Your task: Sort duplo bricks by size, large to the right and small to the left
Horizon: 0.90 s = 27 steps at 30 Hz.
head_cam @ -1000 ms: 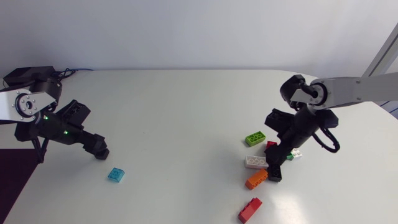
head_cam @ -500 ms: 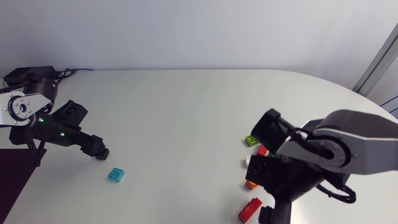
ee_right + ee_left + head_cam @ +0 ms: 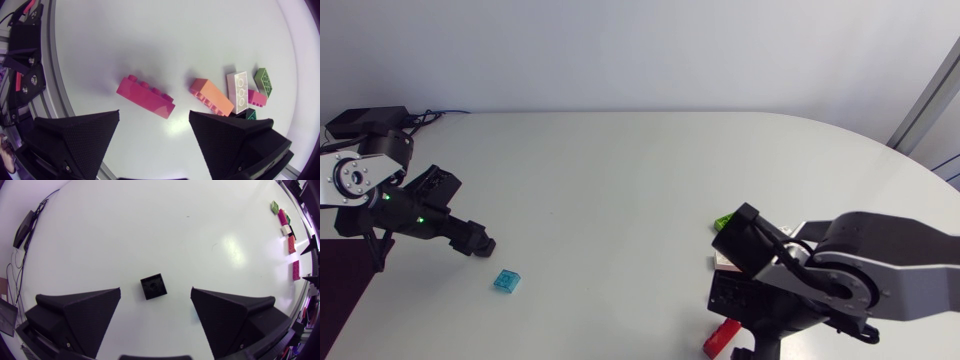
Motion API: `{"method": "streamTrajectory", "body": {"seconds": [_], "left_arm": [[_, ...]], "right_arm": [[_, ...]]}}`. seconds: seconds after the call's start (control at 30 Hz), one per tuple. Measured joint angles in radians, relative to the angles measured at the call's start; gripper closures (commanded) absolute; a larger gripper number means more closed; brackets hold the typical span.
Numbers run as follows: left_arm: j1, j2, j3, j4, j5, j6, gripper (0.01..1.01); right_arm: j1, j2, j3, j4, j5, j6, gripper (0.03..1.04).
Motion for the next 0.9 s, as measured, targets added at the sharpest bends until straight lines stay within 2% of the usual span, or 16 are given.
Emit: {"method": "streamTrajectory", "body": {"seconds": [0.47, 0.53, 0.6, 0.63, 0.67, 0.73, 0.9], "left_arm": [[0.007, 0.0, -0.004, 0.0, 0.0, 0.0, 0.056], [0.009, 0.0, -0.004, 0.0, 0.0, 0.0, 0.056], [0.009, 0.0, -0.004, 0.0, 0.0, 0.0, 0.056], [0.009, 0.0, -0.004, 0.0, 0.0, 0.0, 0.056], [0.009, 0.0, -0.004, 0.0, 0.0, 0.0, 0.056], [0.009, 0.0, -0.004, 0.0, 0.0, 0.0, 0.056], [0.008, 0.0, -0.004, 0.0, 0.0, 0.0, 0.056]], "right_arm": [[0.045, 0.174, -0.025, 0.133, 0.026, -0.072, 0.08], [0.043, 0.198, -0.005, 0.13, 0.023, -0.072, 0.17], [0.03, 0.222, 0.018, 0.13, 0.018, -0.072, 0.37], [0.02, 0.229, 0.025, 0.131, 0.014, -0.072, 0.51], [0.009, 0.233, 0.03, 0.135, 0.006, -0.071, 0.71], [-0.011, 0.233, 0.03, 0.145, -0.006, -0.071, 1.01], [-0.051, 0.213, 0.029, 0.145, -0.008, -0.068, 1.01]]}}
